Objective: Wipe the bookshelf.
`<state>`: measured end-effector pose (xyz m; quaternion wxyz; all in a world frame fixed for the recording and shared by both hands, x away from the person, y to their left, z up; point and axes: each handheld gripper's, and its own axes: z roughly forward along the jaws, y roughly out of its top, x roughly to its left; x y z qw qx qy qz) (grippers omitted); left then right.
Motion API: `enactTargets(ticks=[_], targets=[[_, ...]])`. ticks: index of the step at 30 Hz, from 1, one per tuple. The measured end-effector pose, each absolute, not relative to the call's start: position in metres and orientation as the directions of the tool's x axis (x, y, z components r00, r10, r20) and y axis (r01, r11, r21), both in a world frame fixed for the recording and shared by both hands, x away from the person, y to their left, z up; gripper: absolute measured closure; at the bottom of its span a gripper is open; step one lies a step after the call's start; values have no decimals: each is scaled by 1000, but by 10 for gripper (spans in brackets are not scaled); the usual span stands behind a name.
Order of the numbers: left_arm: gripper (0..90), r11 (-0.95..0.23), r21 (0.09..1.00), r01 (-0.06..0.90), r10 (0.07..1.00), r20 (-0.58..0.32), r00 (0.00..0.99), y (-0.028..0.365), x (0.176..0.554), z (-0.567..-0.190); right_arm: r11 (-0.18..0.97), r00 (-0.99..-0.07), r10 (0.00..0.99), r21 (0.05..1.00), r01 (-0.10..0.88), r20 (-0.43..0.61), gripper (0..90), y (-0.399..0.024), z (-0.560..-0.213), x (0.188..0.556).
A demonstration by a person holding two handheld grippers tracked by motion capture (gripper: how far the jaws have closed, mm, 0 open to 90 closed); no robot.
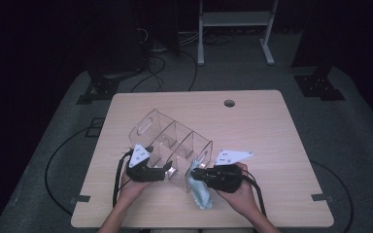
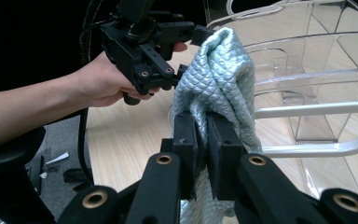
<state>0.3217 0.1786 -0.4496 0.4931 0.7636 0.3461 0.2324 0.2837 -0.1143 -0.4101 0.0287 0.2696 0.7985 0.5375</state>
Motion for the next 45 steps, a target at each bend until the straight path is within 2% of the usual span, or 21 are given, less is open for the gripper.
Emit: enactTargets(ticks=[4, 13, 17, 24, 31, 40, 45], targets=[[64, -280, 913, 297, 755, 19, 655, 178, 322, -449, 252, -834, 494, 877, 409, 247, 821, -122, -408, 288], [65, -276, 913, 301, 754, 11, 657, 179, 322, -449, 267, -849, 473, 880, 393, 236, 821, -116, -408, 284], [64, -273, 914, 301, 752, 8, 659, 178, 322, -449, 237, -819, 524, 884, 402, 232, 821, -125, -407, 289], [64, -271, 913, 305, 750, 2, 661, 179, 321, -449, 260, -843, 485, 882, 393, 233, 821, -119, -406, 284], [63, -273, 914, 300, 746, 4, 666, 178, 322, -449, 218, -803, 547, 886, 410, 238, 820, -134, -405, 298], [62, -272, 913, 304, 742, -2, 671, 180, 320, -449, 242, -826, 509, 881, 406, 241, 821, -127, -405, 291], [60, -272, 912, 305, 740, -4, 673, 179, 320, -448, 207, -793, 551, 879, 429, 258, 819, -138, -405, 302]])
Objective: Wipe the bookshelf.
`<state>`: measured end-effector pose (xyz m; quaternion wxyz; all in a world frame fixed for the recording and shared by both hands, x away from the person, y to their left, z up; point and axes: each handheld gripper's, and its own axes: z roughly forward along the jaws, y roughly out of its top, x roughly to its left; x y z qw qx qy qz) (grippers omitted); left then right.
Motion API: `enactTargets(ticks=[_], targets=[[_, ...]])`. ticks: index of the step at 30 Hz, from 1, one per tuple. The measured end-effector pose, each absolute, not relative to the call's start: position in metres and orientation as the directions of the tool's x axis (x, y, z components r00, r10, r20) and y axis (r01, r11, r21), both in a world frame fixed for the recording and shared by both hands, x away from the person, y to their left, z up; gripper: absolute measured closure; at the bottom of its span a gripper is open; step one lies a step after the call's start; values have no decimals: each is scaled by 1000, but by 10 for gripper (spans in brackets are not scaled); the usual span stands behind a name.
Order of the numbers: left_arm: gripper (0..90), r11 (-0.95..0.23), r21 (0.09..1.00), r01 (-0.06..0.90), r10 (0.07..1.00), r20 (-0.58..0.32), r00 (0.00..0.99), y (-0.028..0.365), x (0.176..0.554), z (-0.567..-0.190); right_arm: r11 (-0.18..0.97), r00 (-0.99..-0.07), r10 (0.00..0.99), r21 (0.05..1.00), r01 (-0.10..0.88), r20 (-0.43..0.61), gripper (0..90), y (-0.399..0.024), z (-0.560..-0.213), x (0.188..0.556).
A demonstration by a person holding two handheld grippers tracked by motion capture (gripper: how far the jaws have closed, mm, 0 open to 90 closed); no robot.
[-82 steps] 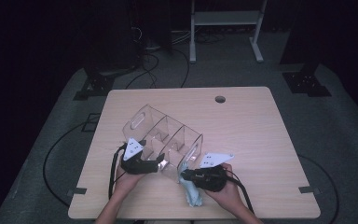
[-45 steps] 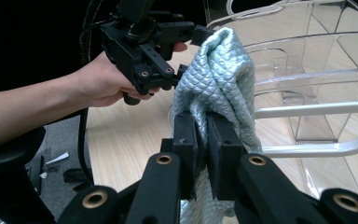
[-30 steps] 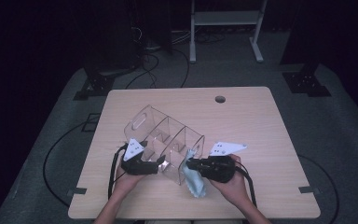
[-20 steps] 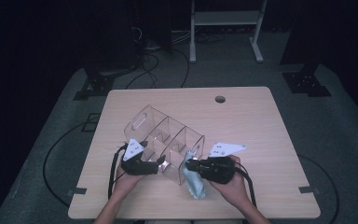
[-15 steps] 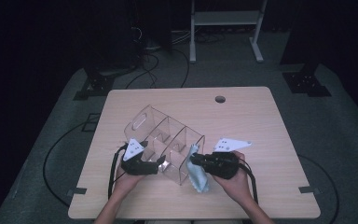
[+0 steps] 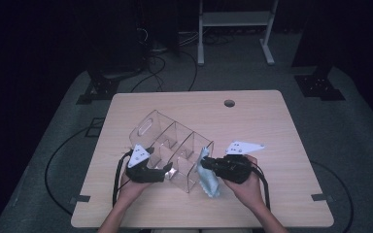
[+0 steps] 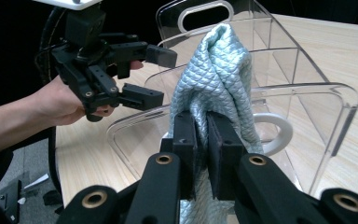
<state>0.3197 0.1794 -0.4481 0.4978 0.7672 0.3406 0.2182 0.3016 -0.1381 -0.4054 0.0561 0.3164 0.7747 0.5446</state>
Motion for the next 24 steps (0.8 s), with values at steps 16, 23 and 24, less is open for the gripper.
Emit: enactTargets(ticks=[16, 23, 24], targets=[[52, -281, 911, 303, 725, -6, 689, 179, 317, -447, 211, -756, 616, 878, 428, 221, 819, -150, -407, 313], [50, -283, 909, 305, 721, -9, 693, 180, 318, -448, 251, -795, 572, 879, 405, 203, 819, -139, -404, 301], [50, -283, 910, 304, 721, -7, 693, 180, 318, -448, 252, -796, 570, 878, 406, 205, 819, -140, -404, 302]])
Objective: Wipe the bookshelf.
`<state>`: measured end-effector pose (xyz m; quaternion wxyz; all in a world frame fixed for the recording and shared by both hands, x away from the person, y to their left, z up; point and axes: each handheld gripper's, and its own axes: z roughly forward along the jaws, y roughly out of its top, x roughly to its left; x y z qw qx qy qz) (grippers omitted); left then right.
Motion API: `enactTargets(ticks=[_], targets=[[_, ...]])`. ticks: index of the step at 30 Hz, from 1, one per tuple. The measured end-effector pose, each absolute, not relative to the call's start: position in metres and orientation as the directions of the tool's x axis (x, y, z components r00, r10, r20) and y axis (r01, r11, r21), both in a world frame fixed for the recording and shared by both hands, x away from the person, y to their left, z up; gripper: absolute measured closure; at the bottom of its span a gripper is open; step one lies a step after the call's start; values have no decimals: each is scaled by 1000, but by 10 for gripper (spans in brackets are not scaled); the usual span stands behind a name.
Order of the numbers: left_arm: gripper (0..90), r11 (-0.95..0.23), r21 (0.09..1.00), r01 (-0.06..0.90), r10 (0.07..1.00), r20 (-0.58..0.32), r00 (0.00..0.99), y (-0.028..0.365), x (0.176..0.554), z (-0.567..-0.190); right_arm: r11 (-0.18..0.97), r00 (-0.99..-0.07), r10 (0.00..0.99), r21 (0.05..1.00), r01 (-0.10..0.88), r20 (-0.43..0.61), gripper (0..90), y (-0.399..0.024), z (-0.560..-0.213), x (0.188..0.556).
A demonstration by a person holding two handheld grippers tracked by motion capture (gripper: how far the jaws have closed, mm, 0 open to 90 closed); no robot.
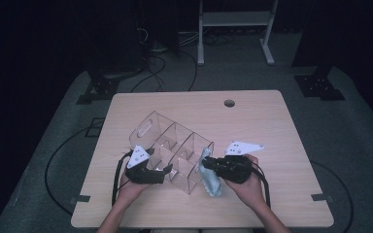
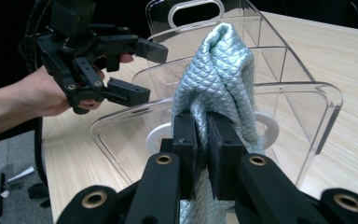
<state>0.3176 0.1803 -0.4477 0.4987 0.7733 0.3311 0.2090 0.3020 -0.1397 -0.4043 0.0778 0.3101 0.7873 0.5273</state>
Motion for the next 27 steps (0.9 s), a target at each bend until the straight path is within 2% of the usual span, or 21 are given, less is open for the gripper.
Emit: enactTargets(ticks=[6, 14, 23, 27], targets=[[49, -287, 910, 300, 717, -4, 697, 179, 317, -447, 206, -720, 659, 869, 450, 216, 818, -159, -413, 326], [45, -284, 910, 301, 715, -8, 699, 179, 317, -448, 246, -767, 612, 875, 418, 194, 821, -151, -406, 317], [43, -290, 910, 296, 711, -2, 703, 177, 317, -448, 211, -700, 677, 851, 481, 228, 819, -167, -421, 341], [38, -287, 911, 295, 708, -6, 707, 177, 317, -449, 214, -720, 660, 866, 452, 213, 820, -165, -412, 335]])
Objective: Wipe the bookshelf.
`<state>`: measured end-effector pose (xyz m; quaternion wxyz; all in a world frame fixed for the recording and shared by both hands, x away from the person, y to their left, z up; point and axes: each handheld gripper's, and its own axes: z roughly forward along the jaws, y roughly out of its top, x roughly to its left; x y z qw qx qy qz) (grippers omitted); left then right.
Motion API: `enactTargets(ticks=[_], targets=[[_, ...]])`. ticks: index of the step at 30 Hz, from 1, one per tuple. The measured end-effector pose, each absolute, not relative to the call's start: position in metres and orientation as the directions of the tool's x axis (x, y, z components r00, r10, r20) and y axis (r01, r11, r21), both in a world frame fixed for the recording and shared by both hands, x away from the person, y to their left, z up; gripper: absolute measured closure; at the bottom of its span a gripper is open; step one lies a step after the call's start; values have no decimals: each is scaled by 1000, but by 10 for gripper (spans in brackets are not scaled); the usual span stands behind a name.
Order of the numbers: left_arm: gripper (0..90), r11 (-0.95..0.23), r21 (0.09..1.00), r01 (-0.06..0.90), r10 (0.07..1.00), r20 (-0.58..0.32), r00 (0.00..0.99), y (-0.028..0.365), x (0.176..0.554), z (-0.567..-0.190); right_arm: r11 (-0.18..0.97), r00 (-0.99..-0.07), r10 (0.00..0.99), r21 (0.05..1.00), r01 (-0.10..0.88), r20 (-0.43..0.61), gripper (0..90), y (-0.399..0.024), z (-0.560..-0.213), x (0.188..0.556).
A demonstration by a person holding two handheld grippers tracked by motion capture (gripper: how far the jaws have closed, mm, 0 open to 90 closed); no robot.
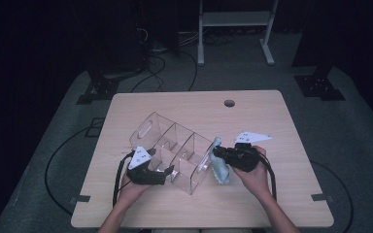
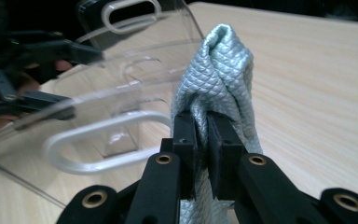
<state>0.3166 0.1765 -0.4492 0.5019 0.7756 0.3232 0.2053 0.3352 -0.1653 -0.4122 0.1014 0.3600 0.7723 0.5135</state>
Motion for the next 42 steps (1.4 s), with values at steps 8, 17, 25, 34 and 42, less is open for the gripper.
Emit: enactTargets(ticks=[8, 17, 25, 34, 42], targets=[[36, -290, 911, 293, 709, -1, 705, 175, 316, -449, 207, -700, 667, 840, 502, 254, 818, -168, -438, 345], [35, -291, 910, 295, 709, -2, 705, 175, 316, -449, 194, -713, 664, 869, 456, 226, 817, -167, -420, 338], [34, -292, 911, 291, 709, 3, 705, 174, 316, -449, 198, -695, 666, 834, 515, 271, 816, -167, -447, 343], [34, -289, 913, 289, 710, 2, 704, 174, 316, -449, 248, -668, 686, 770, 588, 289, 808, -164, -482, 351], [34, -285, 914, 289, 713, 1, 701, 174, 316, -449, 281, -662, 691, 736, 616, 291, 809, -159, -496, 352]])
